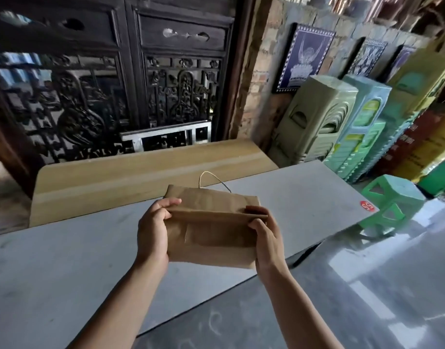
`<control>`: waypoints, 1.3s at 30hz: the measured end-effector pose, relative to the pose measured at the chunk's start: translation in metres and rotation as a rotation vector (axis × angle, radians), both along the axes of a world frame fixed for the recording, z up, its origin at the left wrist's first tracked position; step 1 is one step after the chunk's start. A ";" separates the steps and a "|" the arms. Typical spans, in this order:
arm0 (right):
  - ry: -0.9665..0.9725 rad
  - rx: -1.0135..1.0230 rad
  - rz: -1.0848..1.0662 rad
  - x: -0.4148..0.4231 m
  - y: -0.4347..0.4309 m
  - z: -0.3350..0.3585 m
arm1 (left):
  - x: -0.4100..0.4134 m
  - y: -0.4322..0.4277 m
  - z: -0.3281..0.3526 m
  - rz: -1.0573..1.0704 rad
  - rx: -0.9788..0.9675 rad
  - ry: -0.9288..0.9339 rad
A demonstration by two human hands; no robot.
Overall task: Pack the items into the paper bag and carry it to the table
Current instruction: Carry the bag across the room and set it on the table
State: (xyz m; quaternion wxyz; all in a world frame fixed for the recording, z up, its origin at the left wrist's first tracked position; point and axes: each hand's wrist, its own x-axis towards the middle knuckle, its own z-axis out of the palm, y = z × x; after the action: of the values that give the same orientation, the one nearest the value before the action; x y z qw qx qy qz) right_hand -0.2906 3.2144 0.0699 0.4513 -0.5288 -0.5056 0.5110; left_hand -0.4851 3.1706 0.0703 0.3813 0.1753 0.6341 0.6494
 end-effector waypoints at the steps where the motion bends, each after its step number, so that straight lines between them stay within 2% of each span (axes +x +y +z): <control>1: 0.012 -0.010 -0.008 -0.006 0.012 -0.003 | -0.004 0.011 -0.002 0.003 -0.012 0.004; 7: 0.055 -0.064 -0.009 -0.038 0.083 -0.014 | -0.022 0.057 -0.008 0.116 -0.047 0.031; 13: 0.074 -0.032 0.141 -0.061 0.137 -0.003 | -0.034 0.083 0.003 0.249 -0.026 0.131; 21: 0.126 -0.021 0.230 -0.055 0.178 -0.004 | -0.025 0.111 0.002 0.240 -0.010 0.221; 31: 0.060 -0.070 0.344 -0.042 0.191 -0.022 | -0.015 0.119 -0.025 0.256 -0.054 0.221; 39: -0.090 -0.133 0.409 -0.049 0.196 -0.056 | -0.023 0.124 -0.060 0.251 -0.166 0.144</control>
State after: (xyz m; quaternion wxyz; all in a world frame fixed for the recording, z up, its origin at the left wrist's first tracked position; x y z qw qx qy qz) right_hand -0.3395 3.4106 0.0139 0.2793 -0.4661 -0.5873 0.5998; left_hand -0.5082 3.2943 0.0100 0.2636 0.1087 0.7284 0.6231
